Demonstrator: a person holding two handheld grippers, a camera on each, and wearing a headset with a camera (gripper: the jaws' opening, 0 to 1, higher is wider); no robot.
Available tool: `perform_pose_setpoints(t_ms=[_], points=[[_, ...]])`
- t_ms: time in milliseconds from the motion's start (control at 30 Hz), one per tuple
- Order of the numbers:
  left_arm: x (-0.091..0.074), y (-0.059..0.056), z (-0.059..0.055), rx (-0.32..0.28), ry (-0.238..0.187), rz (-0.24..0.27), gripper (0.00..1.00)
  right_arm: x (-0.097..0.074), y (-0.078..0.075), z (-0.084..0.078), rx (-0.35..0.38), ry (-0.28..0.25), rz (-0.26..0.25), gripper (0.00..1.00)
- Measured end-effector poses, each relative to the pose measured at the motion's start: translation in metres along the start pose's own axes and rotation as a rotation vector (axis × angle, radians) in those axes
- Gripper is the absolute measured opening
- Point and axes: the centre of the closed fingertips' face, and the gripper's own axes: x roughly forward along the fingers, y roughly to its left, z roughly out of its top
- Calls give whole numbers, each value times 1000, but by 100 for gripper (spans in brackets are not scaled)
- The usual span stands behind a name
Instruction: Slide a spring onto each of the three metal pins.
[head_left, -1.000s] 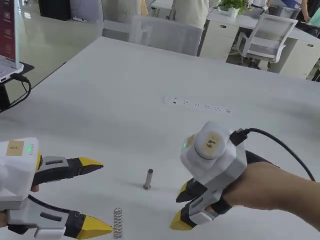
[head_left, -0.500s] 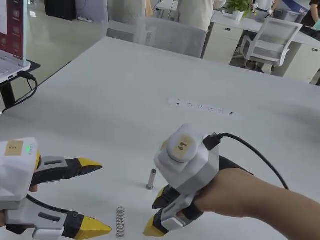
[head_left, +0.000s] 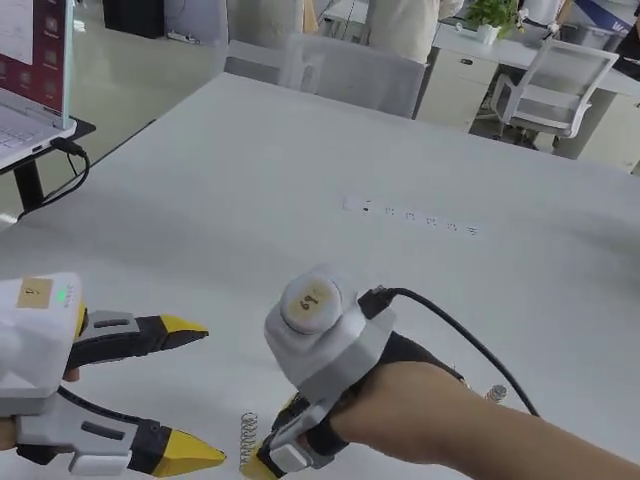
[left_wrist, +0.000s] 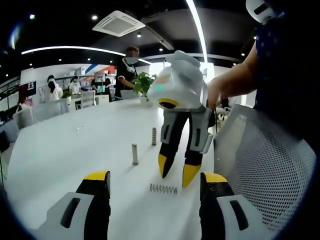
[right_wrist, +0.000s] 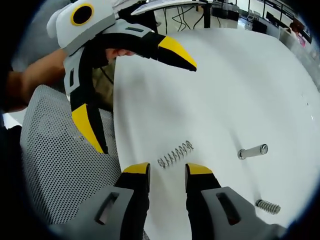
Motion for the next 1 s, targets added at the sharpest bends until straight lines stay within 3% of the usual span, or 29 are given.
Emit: perform_pose_setpoints(t_ms=[200, 267, 533, 700, 800, 833, 867, 900, 1000], points=[[-1, 1, -1, -3, -1, 3, 69, 9, -1, 2, 36, 4, -53, 26], [-1, 0, -1, -2, 0, 2, 68, 12, -8, 1, 91, 3, -109, 26], [-1, 0, -2, -7, -1, 0, 67, 14, -9, 3, 140, -9, -111, 23], [-1, 1, 0, -7, -9, 3, 66, 14, -11, 1, 150, 11, -114, 20], [-1, 2, 0, -9, -9, 3, 65, 14, -15, -2, 109, 30, -130, 15], [0, 2, 0, -9, -10, 3, 65, 12, -18, -7, 59, 65, -138, 12], [0, 2, 0, -9, -10, 3, 65, 12, -20, -6, 27, 60, -155, 9], [0, 2, 0, -9, -10, 3, 65, 12, -20, -10, 17, 80, -154, 8], [0, 2, -1, -10, -6, 1, 65, 12, -19, -10, 22, 73, -143, 8]])
